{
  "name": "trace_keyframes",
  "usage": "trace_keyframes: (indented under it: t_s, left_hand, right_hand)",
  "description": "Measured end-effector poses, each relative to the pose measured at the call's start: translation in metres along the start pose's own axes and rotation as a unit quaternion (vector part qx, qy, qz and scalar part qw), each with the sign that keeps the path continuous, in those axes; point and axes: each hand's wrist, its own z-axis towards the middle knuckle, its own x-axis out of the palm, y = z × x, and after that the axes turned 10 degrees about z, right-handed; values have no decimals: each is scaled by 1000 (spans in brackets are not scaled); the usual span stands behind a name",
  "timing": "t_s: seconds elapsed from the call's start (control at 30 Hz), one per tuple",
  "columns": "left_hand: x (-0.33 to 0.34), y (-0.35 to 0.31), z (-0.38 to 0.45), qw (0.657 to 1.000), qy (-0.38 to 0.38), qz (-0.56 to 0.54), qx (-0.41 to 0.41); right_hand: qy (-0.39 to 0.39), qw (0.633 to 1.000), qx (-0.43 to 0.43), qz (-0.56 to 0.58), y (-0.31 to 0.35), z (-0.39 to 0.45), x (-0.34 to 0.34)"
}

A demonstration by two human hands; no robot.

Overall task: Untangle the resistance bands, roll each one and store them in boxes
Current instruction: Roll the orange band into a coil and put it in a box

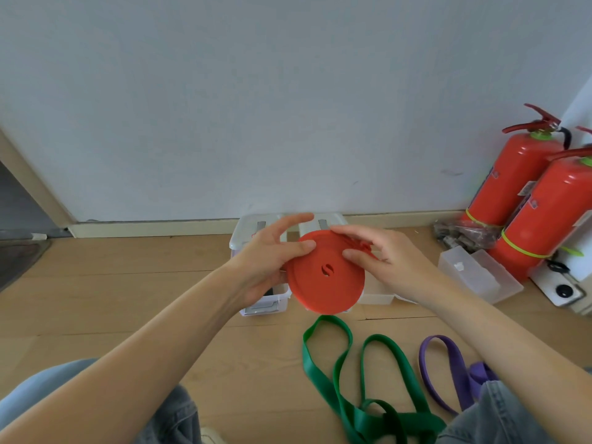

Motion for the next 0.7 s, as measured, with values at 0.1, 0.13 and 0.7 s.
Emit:
trace_keyframes:
  t_s: [0.1, 0.13, 0.7]
  left_hand:
    - [2, -2, -1, 999, 15, 24, 17]
    - [2, -4, -1, 999, 1, 32, 29]
    - [-17, -15, 1, 970, -78, 114, 199]
  right_hand:
    - [-25, 1000, -3, 1, -3, 0, 2]
    - [-49, 998, 3, 31, -3, 1, 3]
    - [-182, 916, 97, 345, -6, 7, -4]
